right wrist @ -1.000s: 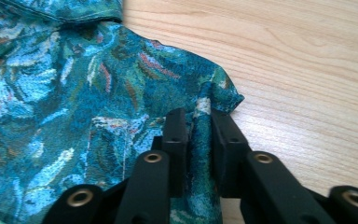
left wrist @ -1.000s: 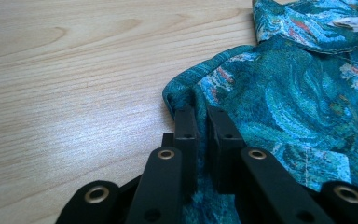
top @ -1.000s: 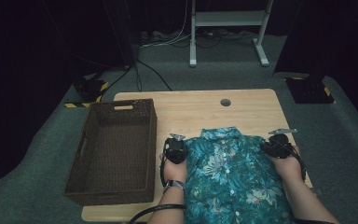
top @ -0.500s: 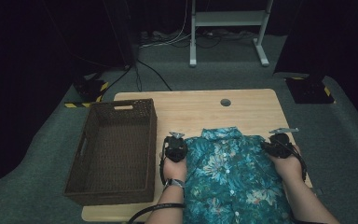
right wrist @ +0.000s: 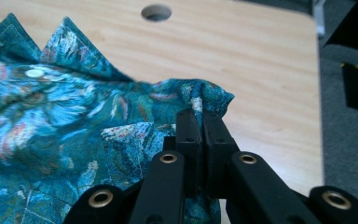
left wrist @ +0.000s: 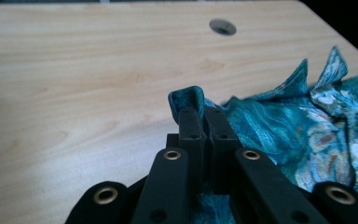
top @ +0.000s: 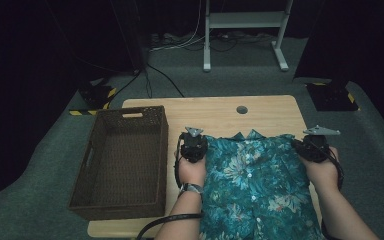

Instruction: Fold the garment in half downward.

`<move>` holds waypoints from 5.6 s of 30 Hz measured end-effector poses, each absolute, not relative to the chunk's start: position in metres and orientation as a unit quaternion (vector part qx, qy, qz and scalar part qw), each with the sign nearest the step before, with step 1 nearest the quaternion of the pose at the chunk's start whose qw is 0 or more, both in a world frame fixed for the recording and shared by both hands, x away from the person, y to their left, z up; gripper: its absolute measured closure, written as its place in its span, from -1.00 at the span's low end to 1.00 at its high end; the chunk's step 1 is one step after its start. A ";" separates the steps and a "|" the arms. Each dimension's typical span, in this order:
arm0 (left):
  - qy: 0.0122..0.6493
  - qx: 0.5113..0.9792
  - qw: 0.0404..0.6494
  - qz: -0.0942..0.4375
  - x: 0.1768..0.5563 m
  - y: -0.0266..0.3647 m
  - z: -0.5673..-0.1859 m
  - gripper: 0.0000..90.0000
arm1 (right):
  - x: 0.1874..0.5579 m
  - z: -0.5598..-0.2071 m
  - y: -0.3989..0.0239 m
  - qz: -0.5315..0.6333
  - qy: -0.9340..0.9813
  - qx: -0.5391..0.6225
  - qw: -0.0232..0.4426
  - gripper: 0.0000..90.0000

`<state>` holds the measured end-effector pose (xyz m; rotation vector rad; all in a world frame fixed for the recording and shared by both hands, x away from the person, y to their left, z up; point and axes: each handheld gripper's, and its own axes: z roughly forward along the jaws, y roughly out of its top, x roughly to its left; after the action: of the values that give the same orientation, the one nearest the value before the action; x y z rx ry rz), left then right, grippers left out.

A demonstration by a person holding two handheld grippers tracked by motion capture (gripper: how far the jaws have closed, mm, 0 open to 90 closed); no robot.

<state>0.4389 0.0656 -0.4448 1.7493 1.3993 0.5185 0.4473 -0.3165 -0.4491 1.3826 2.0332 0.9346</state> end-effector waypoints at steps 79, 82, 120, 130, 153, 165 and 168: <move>0.515 0.763 0.357 0.162 0.402 0.056 -0.531 0.84 | 0.388 -0.528 -0.322 0.298 0.766 0.513 0.247 0.89; 0.517 0.764 0.350 0.164 0.407 0.057 -0.530 0.84 | 0.395 -0.528 -0.320 0.296 0.768 0.512 0.245 0.88; 0.529 0.743 0.380 0.158 0.441 0.011 -0.505 0.24 | 0.442 -0.506 -0.258 0.337 0.766 0.498 0.225 0.44; 0.530 0.752 0.366 0.143 0.454 0.000 -0.518 0.24 | 0.461 -0.518 -0.250 0.322 0.772 0.512 0.197 0.24; 0.500 0.771 0.362 0.159 0.447 -0.005 -0.518 0.95 | 0.448 -0.515 -0.247 0.313 0.780 0.493 0.226 0.89; 0.480 0.772 0.382 0.166 0.427 -0.001 -0.500 0.95 | 0.421 -0.496 -0.252 0.332 0.777 0.473 0.248 0.89; 0.477 0.773 0.384 0.164 0.420 0.001 -0.499 0.95 | 0.413 -0.493 -0.251 0.332 0.780 0.468 0.250 0.89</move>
<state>0.4198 0.0013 -0.4986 1.9698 1.2160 0.4180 0.4132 -0.2515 -0.4934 1.2736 2.1234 0.9026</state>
